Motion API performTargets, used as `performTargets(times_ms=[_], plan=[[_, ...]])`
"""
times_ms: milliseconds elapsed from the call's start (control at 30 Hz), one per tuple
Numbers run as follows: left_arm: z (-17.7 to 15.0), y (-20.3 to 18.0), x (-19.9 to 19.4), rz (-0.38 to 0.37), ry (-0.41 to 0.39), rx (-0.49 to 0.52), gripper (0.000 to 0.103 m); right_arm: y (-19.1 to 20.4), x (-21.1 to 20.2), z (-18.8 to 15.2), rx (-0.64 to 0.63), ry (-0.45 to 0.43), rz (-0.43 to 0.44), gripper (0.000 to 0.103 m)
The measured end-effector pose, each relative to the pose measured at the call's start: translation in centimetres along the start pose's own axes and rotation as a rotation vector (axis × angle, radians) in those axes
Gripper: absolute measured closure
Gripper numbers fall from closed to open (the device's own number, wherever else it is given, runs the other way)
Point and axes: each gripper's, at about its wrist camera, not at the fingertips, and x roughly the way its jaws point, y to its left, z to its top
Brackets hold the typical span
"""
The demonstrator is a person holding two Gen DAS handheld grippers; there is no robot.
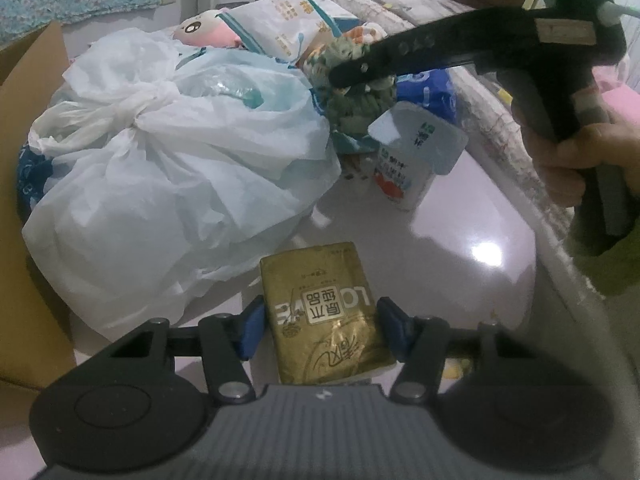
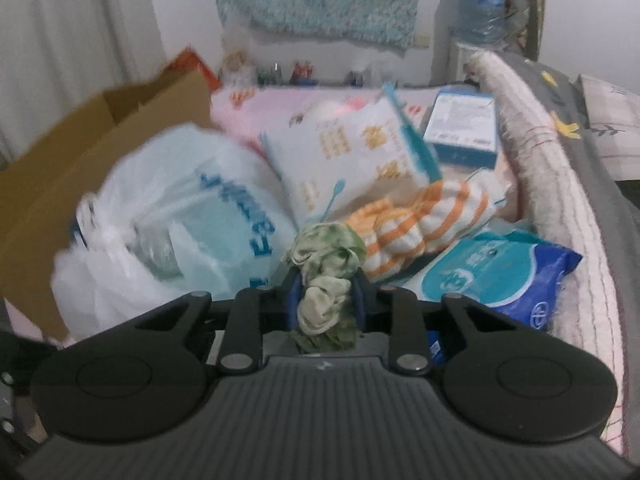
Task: Organize soft objects
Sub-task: 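Carry the gold package in the left gripper and scrunchie in the right over the box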
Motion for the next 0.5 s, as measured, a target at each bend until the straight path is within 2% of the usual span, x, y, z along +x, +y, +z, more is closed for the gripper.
performTargets(times_ms=[300, 500], plan=[[0.4, -1.7, -3.2, -0.044, -0.101, 0.038, 0.043, -1.8, -5.2, 0.5, 0.169, -0.16, 0.056, 0.079], [0.7, -2.5, -6.7, -0.096, -0.21, 0.053, 0.043, -0.8, -9.7, 1.2, 0.19, -0.246, 0.093, 0.079]])
